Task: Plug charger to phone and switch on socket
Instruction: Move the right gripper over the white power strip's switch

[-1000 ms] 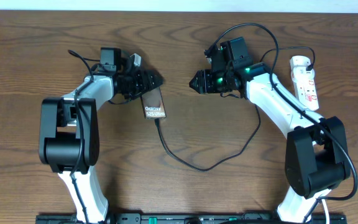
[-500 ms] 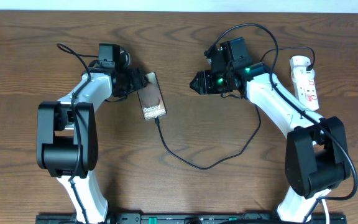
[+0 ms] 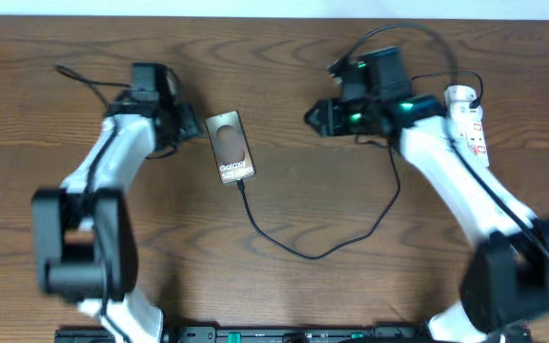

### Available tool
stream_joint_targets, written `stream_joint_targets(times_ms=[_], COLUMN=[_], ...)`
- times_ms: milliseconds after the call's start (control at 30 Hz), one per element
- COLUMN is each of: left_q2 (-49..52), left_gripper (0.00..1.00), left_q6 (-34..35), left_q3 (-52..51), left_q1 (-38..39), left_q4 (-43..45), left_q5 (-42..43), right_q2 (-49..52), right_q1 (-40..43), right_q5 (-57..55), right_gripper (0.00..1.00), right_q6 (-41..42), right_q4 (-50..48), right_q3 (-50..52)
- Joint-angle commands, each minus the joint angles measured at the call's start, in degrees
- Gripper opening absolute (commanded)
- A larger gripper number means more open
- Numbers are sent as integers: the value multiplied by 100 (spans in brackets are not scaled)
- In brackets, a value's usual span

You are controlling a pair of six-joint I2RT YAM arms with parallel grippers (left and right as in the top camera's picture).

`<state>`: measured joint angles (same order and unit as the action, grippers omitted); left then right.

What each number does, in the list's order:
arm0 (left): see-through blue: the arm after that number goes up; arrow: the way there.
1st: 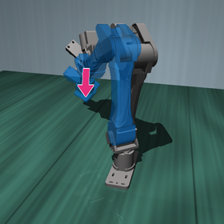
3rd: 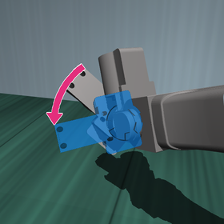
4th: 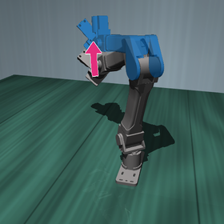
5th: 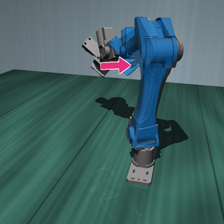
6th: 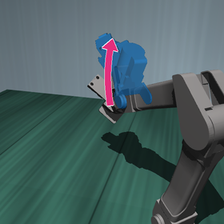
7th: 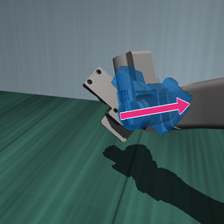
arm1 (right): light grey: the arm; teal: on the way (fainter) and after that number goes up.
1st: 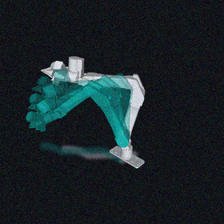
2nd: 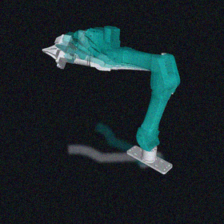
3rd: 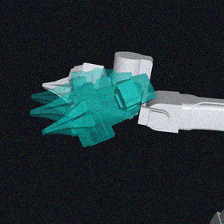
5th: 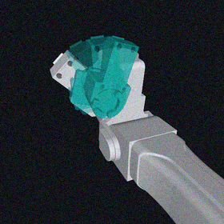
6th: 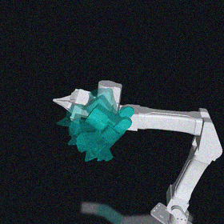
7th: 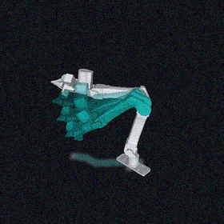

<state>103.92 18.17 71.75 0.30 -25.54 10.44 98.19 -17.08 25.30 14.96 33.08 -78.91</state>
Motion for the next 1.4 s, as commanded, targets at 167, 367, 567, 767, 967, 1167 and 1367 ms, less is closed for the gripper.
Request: stream_joint_targets(times_ms=[167,367,567,767,967,1167,1367], left_q2=[-1528,-1596,-1596,-1596,-1596,-1596,-1596], left_gripper=[67,86,90,91,91,92,92], left_q6=[-57,-57,-55,-57,-55,-55,-55], left_q3=[48,48,48,48,48,48,48], left_q1=[-66,-66,-66,-66,-66,-66,-66], left_q4=[-389,-660,-1005,-1005,-1005,-1005,-1005], left_q5=[-129,-131,-129,-129,-129,-129,-129], right_q2=[-1141,-1082,-1049,-988,-597,103,678], right_q1=[1187,2500,3501,4175,4575,4767,4806], right_q5=[-1248,-1338,-1338,-1342,-1344,-1484,-1434], right_gripper=[51,52,56,61,59,58,59], right_q6=[-57,-92,-330,-503,-682,-734,-872], right_q4=[1075,1628,1663,1652,1604,1320,765], right_q3=[-81,-76,-76,-76,-76,-76,-76])
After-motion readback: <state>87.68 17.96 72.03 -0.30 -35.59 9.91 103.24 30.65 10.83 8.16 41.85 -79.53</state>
